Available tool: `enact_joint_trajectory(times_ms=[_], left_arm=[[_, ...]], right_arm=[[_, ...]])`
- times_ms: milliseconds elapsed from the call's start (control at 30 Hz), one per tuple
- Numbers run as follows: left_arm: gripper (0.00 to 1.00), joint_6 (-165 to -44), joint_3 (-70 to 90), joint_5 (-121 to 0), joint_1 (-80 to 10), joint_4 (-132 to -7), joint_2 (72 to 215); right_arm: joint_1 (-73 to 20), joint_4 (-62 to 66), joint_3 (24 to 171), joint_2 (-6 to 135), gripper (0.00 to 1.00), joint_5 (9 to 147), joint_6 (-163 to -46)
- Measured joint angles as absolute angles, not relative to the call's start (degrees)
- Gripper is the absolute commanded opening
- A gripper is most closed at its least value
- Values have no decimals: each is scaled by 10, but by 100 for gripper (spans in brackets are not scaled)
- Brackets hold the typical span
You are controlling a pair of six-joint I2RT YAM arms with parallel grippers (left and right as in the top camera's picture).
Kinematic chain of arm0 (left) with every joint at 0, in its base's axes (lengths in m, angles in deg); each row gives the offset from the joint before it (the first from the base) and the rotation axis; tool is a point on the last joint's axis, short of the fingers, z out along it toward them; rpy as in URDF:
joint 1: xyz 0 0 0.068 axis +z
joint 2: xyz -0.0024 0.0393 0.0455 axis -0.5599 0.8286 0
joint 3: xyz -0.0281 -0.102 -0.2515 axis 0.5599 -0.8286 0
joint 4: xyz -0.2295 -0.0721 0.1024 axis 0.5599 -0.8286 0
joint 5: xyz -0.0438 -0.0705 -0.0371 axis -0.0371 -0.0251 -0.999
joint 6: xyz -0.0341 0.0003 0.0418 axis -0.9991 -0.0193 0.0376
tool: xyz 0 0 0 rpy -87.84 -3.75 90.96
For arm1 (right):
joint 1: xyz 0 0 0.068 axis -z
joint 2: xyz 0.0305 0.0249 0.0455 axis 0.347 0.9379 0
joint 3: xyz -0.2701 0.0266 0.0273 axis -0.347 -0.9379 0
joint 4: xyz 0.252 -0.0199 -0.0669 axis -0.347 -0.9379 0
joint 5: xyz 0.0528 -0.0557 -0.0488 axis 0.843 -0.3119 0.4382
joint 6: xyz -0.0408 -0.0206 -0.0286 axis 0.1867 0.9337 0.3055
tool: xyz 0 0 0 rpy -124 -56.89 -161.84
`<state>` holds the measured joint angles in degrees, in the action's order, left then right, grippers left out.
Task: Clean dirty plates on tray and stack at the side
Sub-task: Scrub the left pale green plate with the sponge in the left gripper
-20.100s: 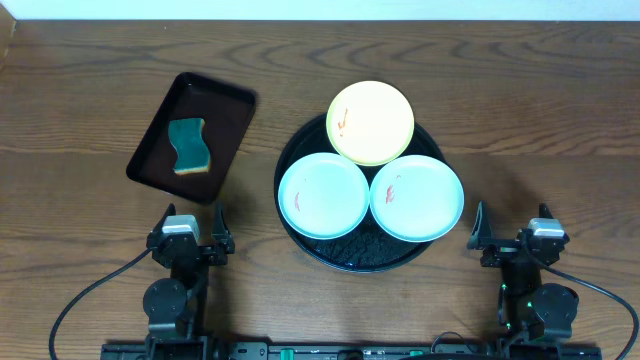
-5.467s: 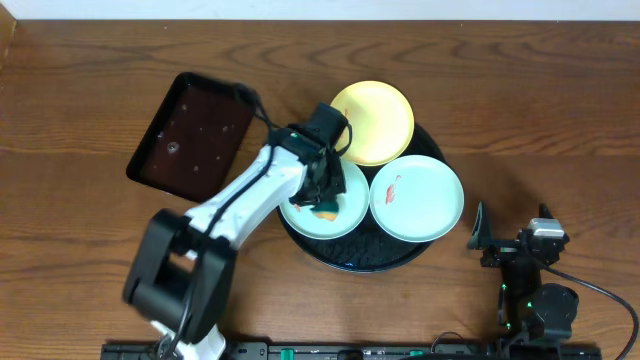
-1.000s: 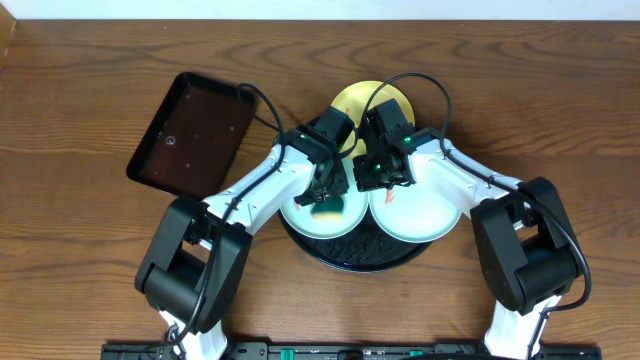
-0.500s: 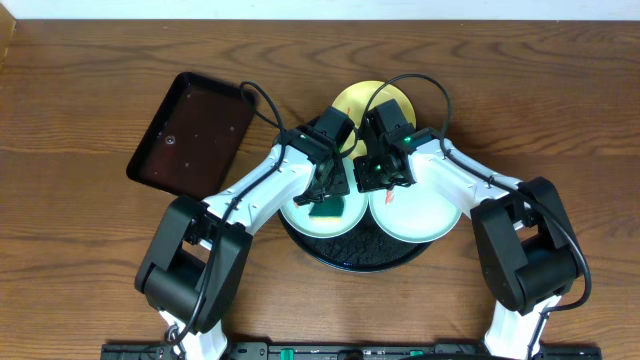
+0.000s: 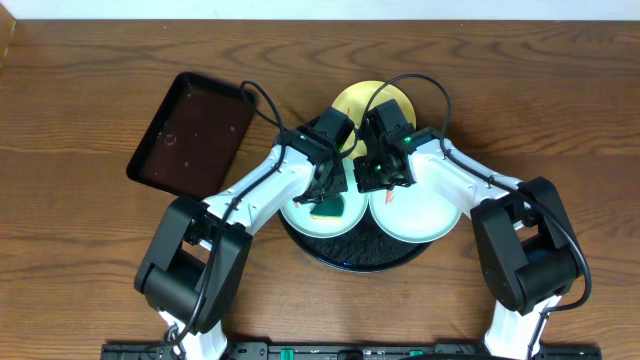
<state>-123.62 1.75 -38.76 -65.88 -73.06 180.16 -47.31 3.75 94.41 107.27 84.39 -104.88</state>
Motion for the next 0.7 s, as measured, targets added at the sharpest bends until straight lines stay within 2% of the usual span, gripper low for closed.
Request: enact_joint_trajectory(times_ms=[267, 700], left_arm=[[8, -1236, -27, -382, -659, -684, 1788], [7, -1236, -32, -331, -665, -690, 1785]], right_arm=[[-473, 33, 945, 1073, 1, 844, -1049], [-474, 4, 951, 1073, 1, 837, -1045]])
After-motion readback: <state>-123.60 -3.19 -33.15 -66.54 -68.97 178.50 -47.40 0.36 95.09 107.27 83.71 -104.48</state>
